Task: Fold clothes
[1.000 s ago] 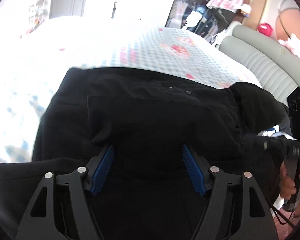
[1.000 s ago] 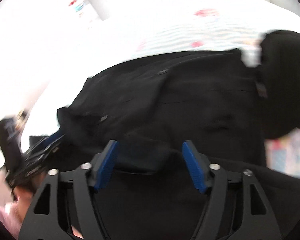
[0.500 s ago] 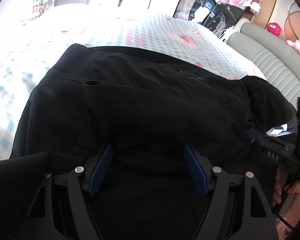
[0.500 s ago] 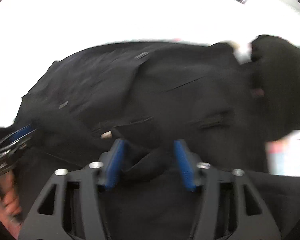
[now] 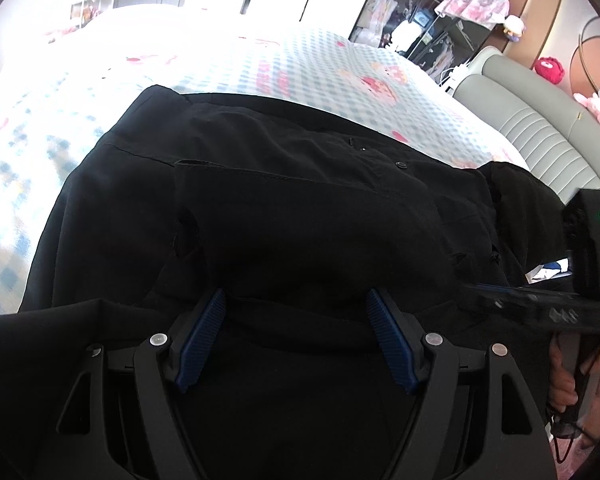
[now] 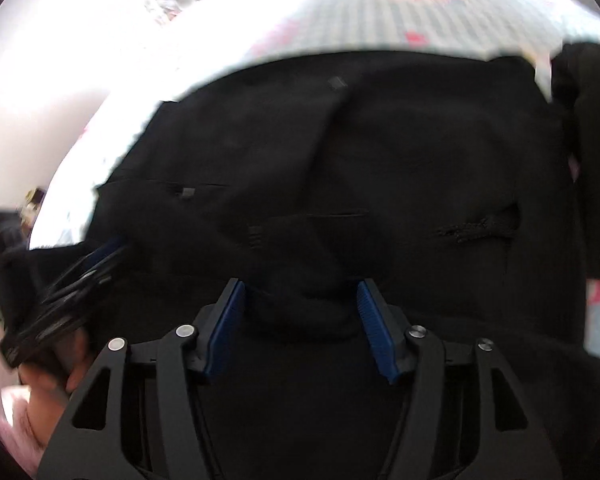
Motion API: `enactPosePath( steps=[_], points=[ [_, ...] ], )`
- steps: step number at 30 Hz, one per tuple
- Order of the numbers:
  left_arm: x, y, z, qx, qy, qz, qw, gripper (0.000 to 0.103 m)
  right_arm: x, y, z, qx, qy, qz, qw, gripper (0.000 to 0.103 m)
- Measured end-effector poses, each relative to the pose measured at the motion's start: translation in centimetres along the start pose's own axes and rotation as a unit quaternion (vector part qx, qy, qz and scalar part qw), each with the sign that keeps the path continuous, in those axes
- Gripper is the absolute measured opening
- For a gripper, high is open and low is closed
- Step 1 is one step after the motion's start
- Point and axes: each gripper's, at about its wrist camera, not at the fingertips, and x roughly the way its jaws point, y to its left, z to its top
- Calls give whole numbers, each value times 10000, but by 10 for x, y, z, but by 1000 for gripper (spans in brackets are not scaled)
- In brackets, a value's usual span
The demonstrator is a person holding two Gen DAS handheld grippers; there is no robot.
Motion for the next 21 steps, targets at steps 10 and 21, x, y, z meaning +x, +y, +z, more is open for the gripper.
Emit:
enactPosePath(
  steps=[10, 21],
  points=[
    [0, -6, -5, 41, 9, 133, 9999, 77, 2, 19, 14, -1204, 297, -252, 9920, 42],
    [-27, -4, 13, -78, -159, 77, 9998, 78, -33, 11, -10, -1015, -688, -665, 9902, 3]
  ],
)
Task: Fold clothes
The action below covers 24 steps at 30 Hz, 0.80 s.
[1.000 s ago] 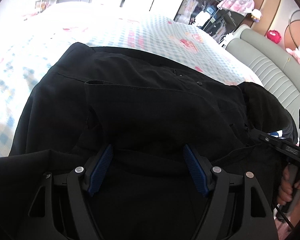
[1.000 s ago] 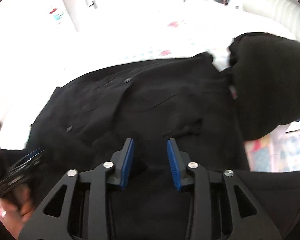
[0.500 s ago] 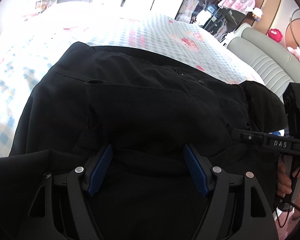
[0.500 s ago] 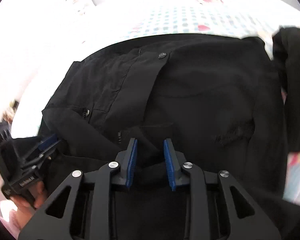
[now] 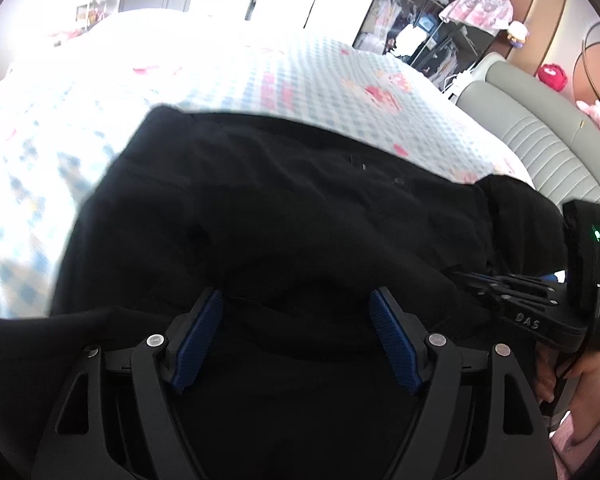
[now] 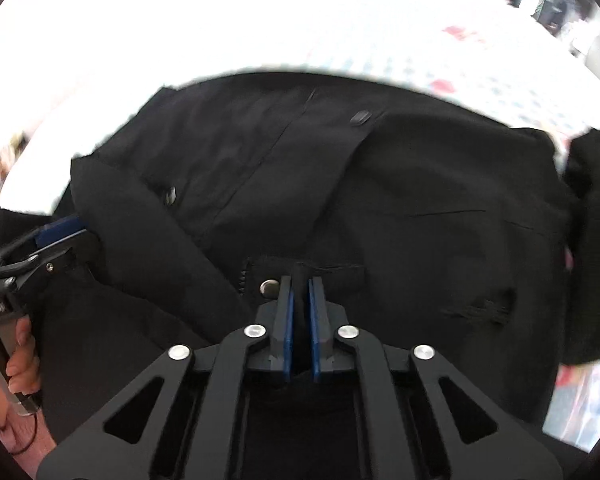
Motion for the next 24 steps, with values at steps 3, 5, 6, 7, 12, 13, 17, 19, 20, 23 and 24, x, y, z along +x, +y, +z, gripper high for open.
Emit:
enactPosePath(
  steps=[3, 5, 6, 7, 12, 13, 17, 19, 20, 23, 24],
  points=[
    [-1, 10, 9, -94, 10, -124, 9999, 78, -26, -18, -2, 364, -456, 17, 9983, 3],
    [5, 17, 11, -138, 89, -56, 9998, 78, -39, -26, -4, 558, -666, -21, 9962, 2],
    [9, 21, 12, -166, 138, -30, 9998, 78, -44, -34, -7, 642, -695, 8, 9955, 2],
    [12, 24, 13, -199, 179, -33, 9996, 78, -48, -43, -10, 722, -693, 57, 9950, 2],
    [36, 37, 12, -312, 524, 361, 9975, 79, -25, -46, -16, 728, -428, -206, 9962, 3],
    [46, 43, 12, -431, 690, 350, 9961, 80, -19, -45, -17, 702, -370, -299, 9964, 3],
    [48, 38, 16, -320, 754, 573, 9950, 81, -8, -64, -26, 1327, -167, -222, 9908, 11],
    [40, 37, 14, -256, 519, 978, 9935, 81, -44, -74, -29, 1706, -792, -52, 9821, 25],
    [35, 37, 15, -310, 417, 1090, 9927, 81, -59, -77, -30, 1825, -978, 80, 9783, 33],
    [11, 18, 19, -8, -99, 840, 9964, 78, -91, -80, -31, 1881, -1037, 448, 9756, 35],
    [5, 6, 18, 178, -224, 564, 9980, 78, -95, -77, -32, 1798, -934, 537, 9778, 35]
  ],
)
